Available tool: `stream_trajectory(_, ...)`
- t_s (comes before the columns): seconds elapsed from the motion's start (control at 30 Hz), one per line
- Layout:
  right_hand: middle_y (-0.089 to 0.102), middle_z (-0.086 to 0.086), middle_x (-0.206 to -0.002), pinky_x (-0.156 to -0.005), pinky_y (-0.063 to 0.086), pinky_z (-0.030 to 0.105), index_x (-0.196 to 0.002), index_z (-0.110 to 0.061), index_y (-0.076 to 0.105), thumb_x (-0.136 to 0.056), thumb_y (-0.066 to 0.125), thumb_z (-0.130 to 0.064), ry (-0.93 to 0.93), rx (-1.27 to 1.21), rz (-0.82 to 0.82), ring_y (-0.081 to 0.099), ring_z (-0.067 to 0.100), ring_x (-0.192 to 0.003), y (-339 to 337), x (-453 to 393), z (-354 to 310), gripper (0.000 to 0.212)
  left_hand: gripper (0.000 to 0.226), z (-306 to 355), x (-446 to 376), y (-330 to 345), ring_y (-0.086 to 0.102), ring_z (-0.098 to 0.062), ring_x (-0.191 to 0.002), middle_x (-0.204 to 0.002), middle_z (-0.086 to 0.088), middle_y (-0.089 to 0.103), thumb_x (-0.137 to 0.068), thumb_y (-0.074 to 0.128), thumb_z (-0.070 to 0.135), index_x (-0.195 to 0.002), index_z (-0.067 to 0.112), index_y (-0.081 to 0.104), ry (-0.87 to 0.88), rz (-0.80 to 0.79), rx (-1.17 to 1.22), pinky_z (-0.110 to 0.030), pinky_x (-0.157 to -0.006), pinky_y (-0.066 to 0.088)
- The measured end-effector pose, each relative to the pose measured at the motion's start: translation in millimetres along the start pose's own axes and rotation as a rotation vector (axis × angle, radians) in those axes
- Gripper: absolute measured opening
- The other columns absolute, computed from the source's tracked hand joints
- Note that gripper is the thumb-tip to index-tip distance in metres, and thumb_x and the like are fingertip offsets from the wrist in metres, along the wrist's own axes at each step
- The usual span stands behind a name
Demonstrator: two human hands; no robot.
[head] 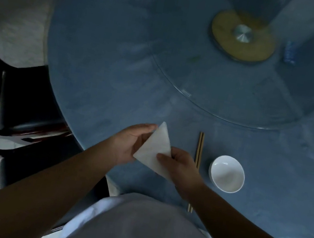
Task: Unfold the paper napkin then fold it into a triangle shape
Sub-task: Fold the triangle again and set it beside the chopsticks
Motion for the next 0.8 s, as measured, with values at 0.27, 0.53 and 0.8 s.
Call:
stream_trajectory(0.27,0.066,0.004,-0.064,-0.053,0.051,0.029,-0.082,-0.004,0.067,-0.088,0.065,-0.017,0.005,0.09,0.091,0.064,0.017,-0.06,-9.6,27.8,18.9,0.015,0.008,-3.3,-5.2,12.6,0.065,-0.019,-0.066,-0.072,-0.005,0.07,-0.082,0.069,0.014,-0.075,0.017,0.068,0.052,0.073,-0.384,-0.029,-0.062,0.052)
stream_trajectory(0.53,0.071,0.007,-0.066,-0.048,0.047,0.021,-0.074,-0.008,0.064,-0.091,0.062,-0.015,0.062,0.058,0.275,0.065,0.015,-0.052,-26.1,48.2,51.5,0.018,0.016,0.2,-6.0,18.3,0.066,-0.021,-0.067,-0.073,-0.008,0.069,-0.085,0.065,0.008,-0.07,0.014,0.062,0.105,0.114,-0.41,-0.032,-0.064,0.055)
stream_trajectory(0.8,0.07,0.005,-0.063,-0.047,0.046,0.021,-0.074,-0.005,0.063,-0.093,0.058,-0.016,0.057,-0.053,0.398,0.066,0.016,-0.054,-39.6,66.5,69.7,0.023,0.011,-7.1,-26.0,32.3,0.06,-0.026,-0.079,-0.085,-0.014,0.063,-0.088,0.062,0.009,-0.078,0.009,0.059,0.116,0.125,-0.582,-0.038,-0.078,0.048)
Point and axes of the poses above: each hand's wrist, its own x-axis away from the middle knuckle, its own y-axis out of the palm, z = x × y, the point moved 7 cm from there along -x, towards the middle knuckle
